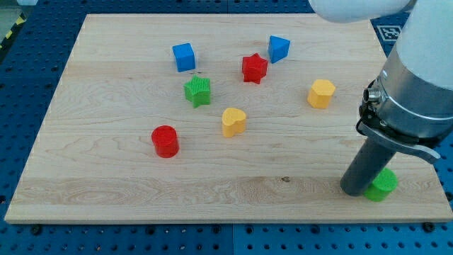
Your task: Move the red circle diagonally to the green circle
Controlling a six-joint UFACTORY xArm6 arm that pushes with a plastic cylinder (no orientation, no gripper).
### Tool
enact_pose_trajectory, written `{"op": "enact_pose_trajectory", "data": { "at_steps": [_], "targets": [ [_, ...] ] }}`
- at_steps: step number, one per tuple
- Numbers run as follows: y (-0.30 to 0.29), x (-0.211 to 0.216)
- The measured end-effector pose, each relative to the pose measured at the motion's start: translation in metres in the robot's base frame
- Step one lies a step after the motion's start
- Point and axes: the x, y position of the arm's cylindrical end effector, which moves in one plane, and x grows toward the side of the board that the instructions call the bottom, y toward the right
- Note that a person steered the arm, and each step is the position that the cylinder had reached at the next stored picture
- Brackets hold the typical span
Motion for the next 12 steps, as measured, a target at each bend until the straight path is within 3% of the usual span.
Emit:
{"op": "enact_pose_trajectory", "data": {
  "at_steps": [2, 3, 6, 7, 8, 12],
  "targets": [
    [0.01, 0.0],
    [-0.05, 0.004],
    [-0.332, 0.003],
    [-0.359, -0.054],
    [-0.35, -0.082],
    [-0.259, -0.061]
  ]
}}
